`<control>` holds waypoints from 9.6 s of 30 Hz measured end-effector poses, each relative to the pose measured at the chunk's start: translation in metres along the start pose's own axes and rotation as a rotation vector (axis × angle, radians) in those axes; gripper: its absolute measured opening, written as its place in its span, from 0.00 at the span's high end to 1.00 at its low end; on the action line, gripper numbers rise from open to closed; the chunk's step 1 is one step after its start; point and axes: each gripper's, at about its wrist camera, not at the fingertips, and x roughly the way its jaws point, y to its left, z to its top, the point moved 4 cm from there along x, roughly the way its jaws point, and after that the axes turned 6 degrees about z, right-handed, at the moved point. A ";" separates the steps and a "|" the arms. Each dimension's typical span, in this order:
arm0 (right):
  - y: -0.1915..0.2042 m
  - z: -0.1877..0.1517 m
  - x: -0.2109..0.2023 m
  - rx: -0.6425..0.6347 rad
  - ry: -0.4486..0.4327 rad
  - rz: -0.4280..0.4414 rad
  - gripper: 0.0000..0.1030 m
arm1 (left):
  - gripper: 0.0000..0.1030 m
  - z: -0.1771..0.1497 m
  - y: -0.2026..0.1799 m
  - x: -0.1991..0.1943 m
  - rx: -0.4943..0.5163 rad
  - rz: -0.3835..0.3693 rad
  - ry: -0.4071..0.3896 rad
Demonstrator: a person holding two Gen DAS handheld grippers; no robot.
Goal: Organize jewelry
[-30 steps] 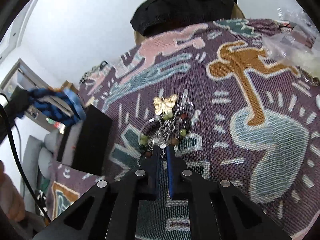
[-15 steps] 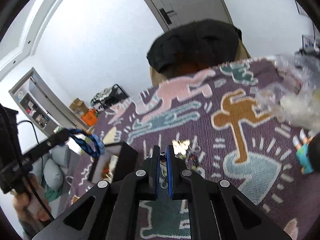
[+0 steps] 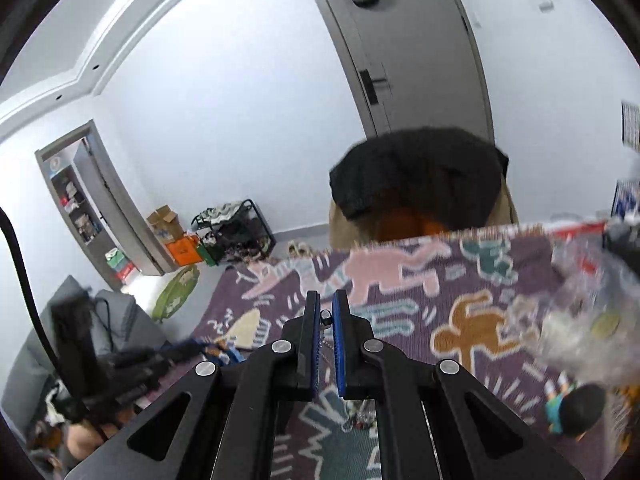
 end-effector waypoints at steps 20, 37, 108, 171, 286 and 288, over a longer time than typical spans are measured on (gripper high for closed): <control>0.105 0.097 -0.041 -0.251 -0.137 -0.007 0.93 | 0.40 -0.017 0.059 -0.012 -0.141 0.060 -0.005; 0.188 0.120 -0.027 -0.358 -0.173 0.055 0.93 | 0.29 -0.035 0.114 -0.023 -0.241 0.105 -0.008; -0.100 -0.158 0.144 0.084 0.445 -0.291 0.88 | 0.35 -0.021 -0.039 0.060 0.040 -0.044 0.102; -0.126 -0.141 -0.005 0.255 0.111 -0.182 0.91 | 0.99 -0.071 -0.143 0.119 0.354 -0.003 0.248; -0.148 -0.146 -0.004 0.452 0.086 -0.134 0.40 | 0.35 -0.031 -0.116 0.127 0.161 -0.047 0.255; -0.153 -0.149 -0.003 0.460 0.094 -0.134 0.41 | 0.35 -0.032 -0.117 0.137 0.155 -0.039 0.274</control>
